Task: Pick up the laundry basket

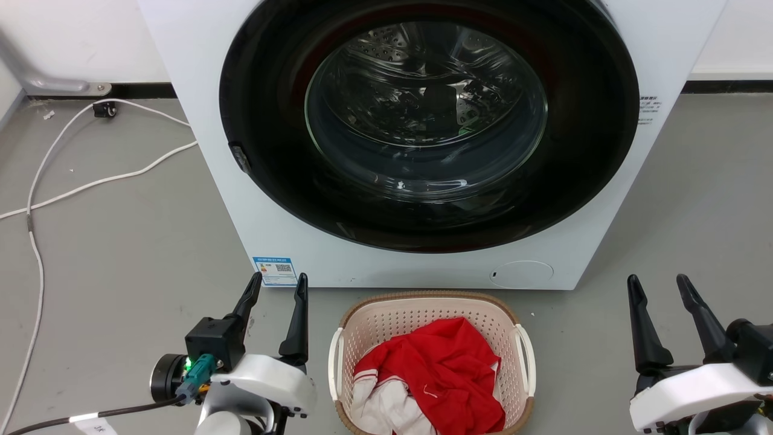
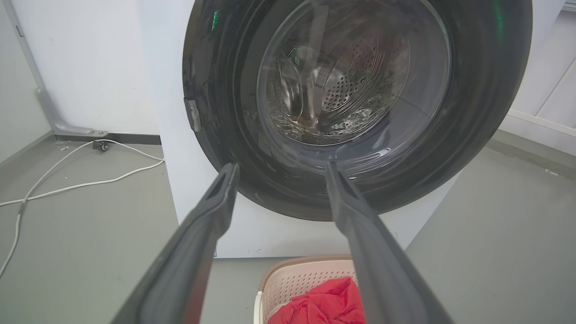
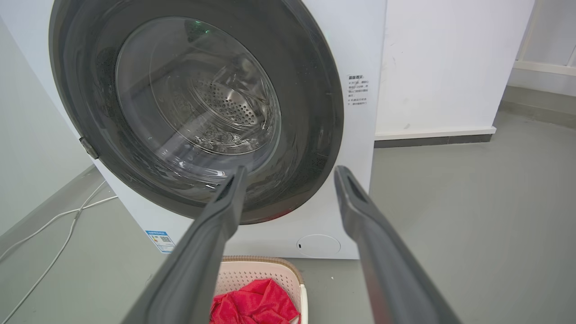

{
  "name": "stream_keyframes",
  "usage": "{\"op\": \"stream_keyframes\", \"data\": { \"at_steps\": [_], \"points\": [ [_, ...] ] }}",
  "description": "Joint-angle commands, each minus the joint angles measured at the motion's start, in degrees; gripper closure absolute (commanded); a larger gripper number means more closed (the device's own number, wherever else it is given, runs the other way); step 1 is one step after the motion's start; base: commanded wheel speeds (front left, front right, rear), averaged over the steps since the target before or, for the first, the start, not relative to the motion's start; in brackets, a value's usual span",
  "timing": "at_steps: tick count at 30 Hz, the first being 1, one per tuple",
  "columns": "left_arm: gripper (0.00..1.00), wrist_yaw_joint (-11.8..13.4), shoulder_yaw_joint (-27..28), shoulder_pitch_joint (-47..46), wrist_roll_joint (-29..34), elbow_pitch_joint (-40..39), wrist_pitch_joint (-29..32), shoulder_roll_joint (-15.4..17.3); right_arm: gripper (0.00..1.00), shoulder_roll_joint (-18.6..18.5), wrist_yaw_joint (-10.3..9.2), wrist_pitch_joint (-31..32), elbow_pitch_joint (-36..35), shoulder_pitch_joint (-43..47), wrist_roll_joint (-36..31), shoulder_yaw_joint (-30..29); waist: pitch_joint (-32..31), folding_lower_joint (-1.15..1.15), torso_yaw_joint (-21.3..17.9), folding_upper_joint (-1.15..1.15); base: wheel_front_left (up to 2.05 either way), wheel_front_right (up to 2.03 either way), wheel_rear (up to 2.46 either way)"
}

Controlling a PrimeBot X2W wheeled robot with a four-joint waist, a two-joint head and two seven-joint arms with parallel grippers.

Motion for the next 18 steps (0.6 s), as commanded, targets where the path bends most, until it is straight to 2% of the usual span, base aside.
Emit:
{"op": "stream_keyframes", "data": {
  "at_steps": [1,18],
  "points": [
    [0.00,0.30,-0.14,-1.16,1.39,0.00,-0.55,0.37,0.00,0.01,-0.01,-0.23,-0.82,0.53,-1.51,-0.05,0.03,0.00,-0.01,0.00,0.00,0.00,0.00],
    [0.00,1.30,-0.84,-0.73,7.91,1.68,-2.42,0.39,0.00,0.02,-0.02,-1.20,-1.51,1.37,-7.64,0.06,-0.13,0.00,0.10,0.00,0.00,0.00,0.00]
  ]
}}
